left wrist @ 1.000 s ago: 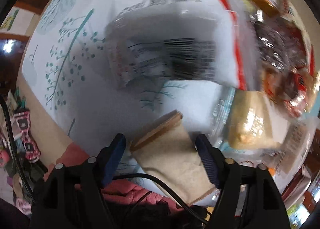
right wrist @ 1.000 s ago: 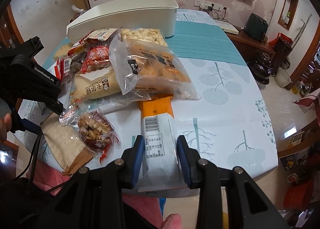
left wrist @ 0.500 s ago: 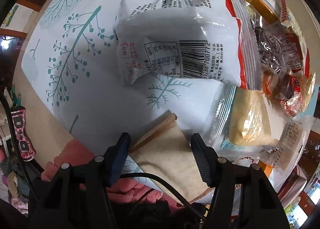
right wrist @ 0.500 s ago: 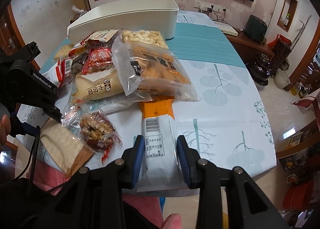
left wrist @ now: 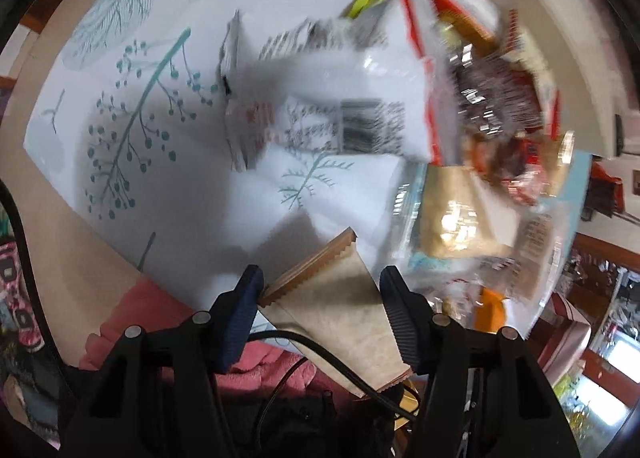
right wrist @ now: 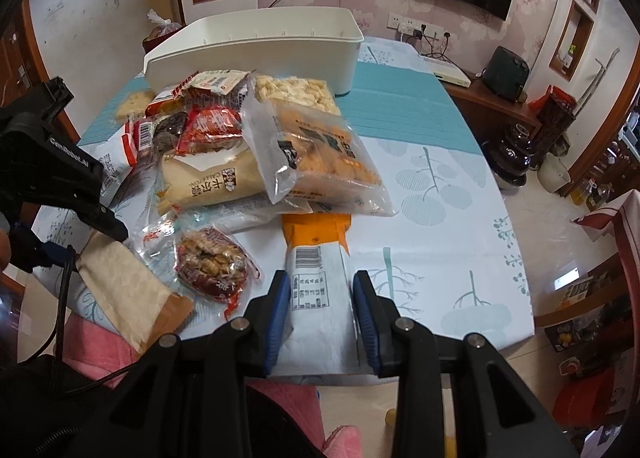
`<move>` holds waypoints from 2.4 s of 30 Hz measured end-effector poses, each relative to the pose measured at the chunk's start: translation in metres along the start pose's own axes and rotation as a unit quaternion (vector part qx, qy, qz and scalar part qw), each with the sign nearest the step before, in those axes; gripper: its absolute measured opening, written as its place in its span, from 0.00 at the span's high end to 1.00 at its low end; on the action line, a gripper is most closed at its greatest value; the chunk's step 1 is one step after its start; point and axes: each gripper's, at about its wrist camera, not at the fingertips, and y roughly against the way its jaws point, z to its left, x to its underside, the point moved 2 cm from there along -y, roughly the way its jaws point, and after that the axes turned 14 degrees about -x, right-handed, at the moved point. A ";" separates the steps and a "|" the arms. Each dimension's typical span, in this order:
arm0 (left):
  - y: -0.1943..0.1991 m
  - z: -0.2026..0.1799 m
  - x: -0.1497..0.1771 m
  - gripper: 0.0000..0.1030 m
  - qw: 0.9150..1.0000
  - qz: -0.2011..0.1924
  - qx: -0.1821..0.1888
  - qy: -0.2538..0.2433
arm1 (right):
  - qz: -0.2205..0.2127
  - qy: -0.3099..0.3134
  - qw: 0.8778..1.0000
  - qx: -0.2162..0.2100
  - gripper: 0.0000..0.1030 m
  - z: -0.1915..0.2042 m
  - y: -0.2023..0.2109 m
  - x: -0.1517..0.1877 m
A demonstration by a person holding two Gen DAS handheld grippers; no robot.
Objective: Organize snacks
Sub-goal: 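Lift the beige biscuit packet with the left tool toward the white basket, then lower the beige packet into the white basket and open the left tool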
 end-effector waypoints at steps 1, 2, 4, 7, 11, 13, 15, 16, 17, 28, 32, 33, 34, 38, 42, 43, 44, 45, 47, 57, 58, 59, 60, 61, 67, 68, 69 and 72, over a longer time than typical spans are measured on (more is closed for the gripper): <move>0.007 0.003 0.000 0.43 1.000 -0.009 0.006 -0.007 | -0.001 0.001 1.000 0.001 0.68 0.001 0.002 0.000; 0.014 0.005 0.000 0.43 1.000 -0.017 0.011 -0.014 | -0.003 0.002 1.000 0.002 0.68 0.002 0.004 -0.001; 0.026 0.011 0.001 0.43 0.999 -0.033 0.019 -0.025 | -0.006 0.002 1.000 0.001 0.68 0.004 0.009 -0.003; 0.045 0.019 -0.001 0.43 0.997 -0.056 0.028 -0.040 | -0.015 0.009 1.000 0.010 0.69 0.008 0.017 -0.005; 0.072 0.024 -0.004 0.43 0.994 -0.084 0.044 -0.057 | -0.025 0.017 1.000 0.011 0.69 0.012 0.027 -0.008; 0.088 0.019 -0.003 0.43 0.991 -0.105 0.050 -0.067 | -0.029 0.021 0.999 0.013 0.69 0.014 0.033 -0.010; 0.104 0.015 -0.006 0.43 0.988 -0.124 0.056 -0.075 | -0.035 0.027 0.999 0.015 0.69 0.017 0.040 -0.013; 0.110 0.008 -0.003 0.43 0.987 -0.132 0.056 -0.076 | -0.038 0.030 0.999 0.016 0.69 0.018 0.043 -0.015; 0.118 0.004 -0.004 0.43 0.986 -0.140 0.056 -0.078 | -0.042 0.033 0.998 0.016 0.72 0.019 0.047 -0.017; 0.188 -0.018 -0.025 0.43 0.962 -0.243 0.071 -0.104 | -0.073 0.055 0.996 -0.002 0.95 0.020 0.062 -0.047; 0.204 -0.028 -0.040 0.43 0.951 -0.276 0.083 -0.113 | -0.082 0.041 0.996 -0.010 0.95 0.014 0.061 -0.057; 0.205 -0.030 -0.043 0.43 0.949 -0.283 0.086 -0.110 | -0.085 0.038 0.996 -0.011 0.95 0.012 0.061 -0.058; 0.208 -0.032 -0.048 0.43 0.946 -0.293 0.090 -0.108 | -0.086 0.036 0.996 -0.012 0.95 0.011 0.061 -0.059; 0.217 -0.038 -0.069 0.43 0.929 -0.340 0.114 -0.094 | -0.088 0.027 0.996 -0.016 0.95 0.005 0.059 -0.063; 0.216 -0.047 -0.097 0.43 0.912 -0.382 0.129 -0.077 | -0.085 0.017 0.996 -0.017 0.95 -0.001 0.054 -0.065; 0.215 -0.049 -0.103 0.43 0.909 -0.390 0.127 -0.075 | -0.084 0.013 0.996 -0.018 0.95 -0.004 0.052 -0.065; 0.213 -0.052 -0.109 0.43 0.906 -0.397 0.124 -0.076 | -0.082 0.009 0.996 -0.020 0.95 -0.006 0.050 -0.065; 0.211 -0.056 -0.117 0.43 0.903 -0.405 0.120 -0.076 | -0.082 0.004 0.996 -0.021 0.95 -0.008 0.049 -0.065; 0.206 -0.064 -0.130 0.43 0.899 -0.415 0.115 -0.081 | -0.079 -0.009 0.997 -0.026 0.95 -0.013 0.044 -0.064; 0.187 -0.095 -0.172 0.42 0.865 -0.478 0.084 -0.128 | -0.042 -0.057 0.997 -0.036 0.95 -0.031 0.015 -0.059; 0.188 -0.098 -0.172 0.42 0.860 -0.486 0.078 -0.136 | -0.040 -0.061 0.997 -0.036 0.95 -0.032 0.013 -0.058; 0.188 -0.101 -0.172 0.42 0.855 -0.494 0.068 -0.140 | -0.037 -0.065 0.997 -0.036 0.95 -0.034 0.011 -0.058; 0.190 -0.104 -0.171 0.42 0.850 -0.505 0.056 -0.141 | -0.035 -0.069 0.996 -0.036 0.95 -0.035 0.009 -0.058; 0.191 -0.105 -0.170 0.42 0.847 -0.510 0.053 -0.144 | -0.033 -0.073 0.996 -0.036 0.95 -0.036 0.008 -0.058; 0.198 -0.108 -0.155 0.34 0.836 -0.515 0.040 -0.186 | -0.029 -0.086 0.995 -0.036 0.95 -0.037 0.006 -0.058; 0.199 -0.108 -0.152 0.31 0.834 -0.514 0.036 -0.197 | -0.029 -0.087 0.995 -0.036 0.95 -0.037 0.006 -0.058; 0.199 -0.108 -0.148 0.29 0.834 -0.509 0.036 -0.211 | -0.029 -0.088 0.995 -0.036 0.95 -0.036 0.006 -0.058; 0.199 -0.102 -0.135 0.29 0.837 -0.492 0.047 -0.234 | -0.032 -0.092 0.994 -0.040 0.95 -0.033 0.008 -0.056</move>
